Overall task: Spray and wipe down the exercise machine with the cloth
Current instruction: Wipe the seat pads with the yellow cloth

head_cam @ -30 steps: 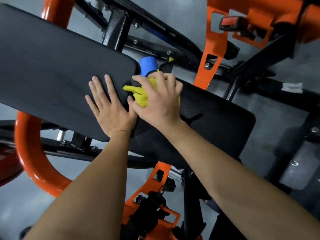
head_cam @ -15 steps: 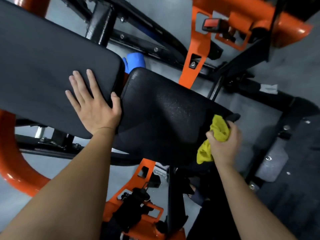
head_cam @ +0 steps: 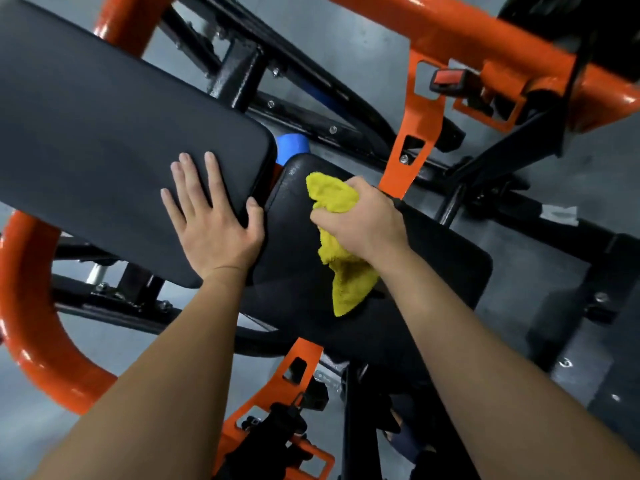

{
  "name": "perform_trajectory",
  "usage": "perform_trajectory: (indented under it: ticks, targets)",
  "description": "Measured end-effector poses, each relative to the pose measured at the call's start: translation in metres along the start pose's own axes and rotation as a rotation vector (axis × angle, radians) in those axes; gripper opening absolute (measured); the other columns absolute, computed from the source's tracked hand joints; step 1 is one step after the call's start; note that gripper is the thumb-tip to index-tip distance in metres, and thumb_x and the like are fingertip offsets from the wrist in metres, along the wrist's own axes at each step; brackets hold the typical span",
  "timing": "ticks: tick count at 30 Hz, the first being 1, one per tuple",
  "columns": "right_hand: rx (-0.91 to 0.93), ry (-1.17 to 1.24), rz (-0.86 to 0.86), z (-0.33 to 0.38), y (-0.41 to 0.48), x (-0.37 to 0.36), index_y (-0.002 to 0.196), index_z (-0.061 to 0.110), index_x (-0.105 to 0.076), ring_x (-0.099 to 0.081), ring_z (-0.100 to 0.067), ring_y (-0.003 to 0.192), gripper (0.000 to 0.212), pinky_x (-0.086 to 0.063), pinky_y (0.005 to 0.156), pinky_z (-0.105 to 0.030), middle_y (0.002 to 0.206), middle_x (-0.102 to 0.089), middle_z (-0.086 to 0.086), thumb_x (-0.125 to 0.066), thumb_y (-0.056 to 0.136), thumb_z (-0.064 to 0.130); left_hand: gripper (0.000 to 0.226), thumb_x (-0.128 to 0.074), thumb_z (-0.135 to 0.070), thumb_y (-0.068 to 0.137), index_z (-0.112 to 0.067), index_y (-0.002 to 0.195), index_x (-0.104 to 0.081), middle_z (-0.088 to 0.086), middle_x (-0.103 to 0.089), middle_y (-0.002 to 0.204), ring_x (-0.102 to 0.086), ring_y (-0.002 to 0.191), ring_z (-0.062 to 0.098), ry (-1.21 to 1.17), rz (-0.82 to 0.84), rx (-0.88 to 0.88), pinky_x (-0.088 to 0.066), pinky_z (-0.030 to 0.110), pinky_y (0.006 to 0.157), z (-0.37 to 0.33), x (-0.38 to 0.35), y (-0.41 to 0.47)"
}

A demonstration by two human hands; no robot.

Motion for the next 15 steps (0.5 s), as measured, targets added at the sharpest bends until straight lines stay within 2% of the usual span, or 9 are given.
perform_trajectory:
  ticks: [4, 6, 9, 11, 13, 15]
  targets:
    - [-0.087, -0.153, 0.148, 0.016, 0.012, 0.009, 0.102, 0.030, -0.058, -0.064, -0.024, 0.090, 0.043, -0.052, 0.078, -0.037, 0.095, -0.067, 0.006, -0.068, 0.070, 0.056, 0.078, -0.046, -0.047, 0.095, -0.015, 0.163, -0.023, 0.016, -0.017, 0.170, -0.013, 0.158, 0.032, -0.027, -0.012, 0.001, -0.008, 0.055, 0.127, 0.001, 0.000, 0.002]
    - [-0.083, -0.238, 0.133, 0.026, 0.014, 0.010, 0.104, 0.026, -0.057, -0.062, -0.026, 0.090, 0.046, -0.049, 0.073, -0.036, 0.097, -0.064, 0.004, -0.068, 0.071, 0.056, 0.078, -0.043, -0.048, 0.096, -0.015, 0.163, -0.023, 0.016, -0.016, 0.170, -0.012, 0.158, 0.032, -0.034, -0.022, 0.001, -0.009, 0.055, 0.127, 0.001, 0.000, 0.001]
    - [-0.137, -0.353, 0.092, 0.033, 0.016, 0.004, 0.107, 0.023, -0.050, -0.054, -0.027, 0.084, 0.045, -0.037, 0.061, -0.033, 0.093, -0.056, 0.002, -0.068, 0.077, 0.053, 0.078, -0.042, -0.048, 0.095, -0.014, 0.163, -0.025, 0.017, -0.018, 0.169, -0.014, 0.158, 0.032, -0.036, -0.046, -0.004, -0.009, 0.055, 0.127, 0.000, -0.001, 0.000]
    - [-0.169, -0.412, 0.062, 0.038, 0.020, -0.002, 0.108, 0.020, -0.054, -0.054, -0.025, 0.078, 0.044, -0.036, 0.057, -0.031, 0.091, -0.057, 0.003, -0.068, 0.077, 0.048, 0.078, -0.043, -0.048, 0.095, -0.013, 0.162, -0.026, 0.018, -0.019, 0.169, -0.015, 0.158, 0.033, -0.039, -0.055, -0.006, -0.009, 0.055, 0.127, 0.000, -0.001, 0.000]
    - [-0.197, -0.487, 0.074, 0.047, 0.028, -0.006, 0.104, 0.019, -0.059, -0.058, -0.025, 0.078, 0.038, -0.046, 0.064, -0.031, 0.091, -0.061, 0.002, -0.067, 0.075, 0.042, 0.078, -0.044, -0.047, 0.095, -0.013, 0.162, -0.026, 0.018, -0.019, 0.169, -0.015, 0.158, 0.033, -0.024, -0.052, 0.001, -0.010, 0.055, 0.127, 0.000, -0.002, 0.000]
    - [-0.239, -0.595, 0.133, 0.060, 0.034, -0.008, 0.097, 0.017, -0.057, -0.061, -0.028, 0.086, 0.031, -0.056, 0.082, -0.037, 0.092, -0.061, 0.000, -0.066, 0.075, 0.037, 0.078, -0.044, -0.047, 0.095, -0.013, 0.162, -0.026, 0.018, -0.018, 0.169, -0.014, 0.158, 0.032, -0.014, -0.043, 0.005, -0.011, 0.056, 0.127, 0.000, -0.002, -0.001]
Point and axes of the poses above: each hand's wrist, its own y-axis towards the middle knuckle, its own x-axis out of the back of the hand, z = x × y, the point moved 4 cm from there along y, towards the middle knuckle
